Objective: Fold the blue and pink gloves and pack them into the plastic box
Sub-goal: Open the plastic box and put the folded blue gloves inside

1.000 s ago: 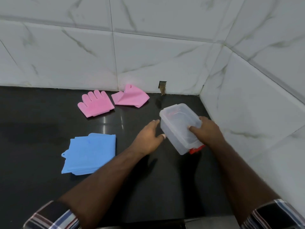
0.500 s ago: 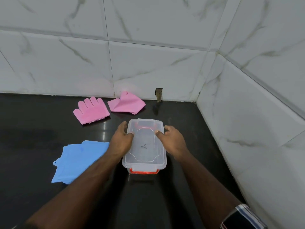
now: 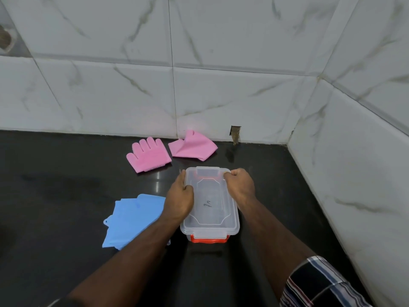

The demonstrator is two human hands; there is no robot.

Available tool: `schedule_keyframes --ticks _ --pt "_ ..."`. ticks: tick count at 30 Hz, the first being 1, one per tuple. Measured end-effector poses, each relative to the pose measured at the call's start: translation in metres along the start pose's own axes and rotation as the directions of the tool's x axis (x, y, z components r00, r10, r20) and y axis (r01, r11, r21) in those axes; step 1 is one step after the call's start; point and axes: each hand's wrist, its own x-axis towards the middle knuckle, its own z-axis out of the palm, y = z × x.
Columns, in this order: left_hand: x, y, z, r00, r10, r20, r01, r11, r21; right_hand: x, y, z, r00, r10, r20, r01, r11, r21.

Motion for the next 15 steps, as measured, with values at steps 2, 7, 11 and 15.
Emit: schedule_keyframes --ticks 2,7,11,15 --pt "-0.0005 0.0003 0.0003 1.000 0.008 -0.004 -0.008 1.000 0.006 -0.0010 -0.0020 0.0020 1.000 -0.001 0.002 0.001 1.000 0.012" --pt "0.0024 -0.0042 0.0019 1.000 0.028 -0.003 -0.028 0.998 0.053 -0.0032 -0.0009 0.0058 0.999 -0.030 -0.037 0.030 1.000 0.008" --pt "0.0046 -0.0061 0.0027 0.998 0.067 0.004 -0.067 0.996 0.064 -0.0034 0.0002 0.0069 0.996 -0.054 -0.064 0.054 0.999 -0.005" --pt "0.0057 -0.0058 0.0031 0.999 0.042 0.010 -0.042 0.994 0.100 -0.0044 -0.0012 0.0058 0.991 -0.101 -0.090 0.102 0.995 0.012"
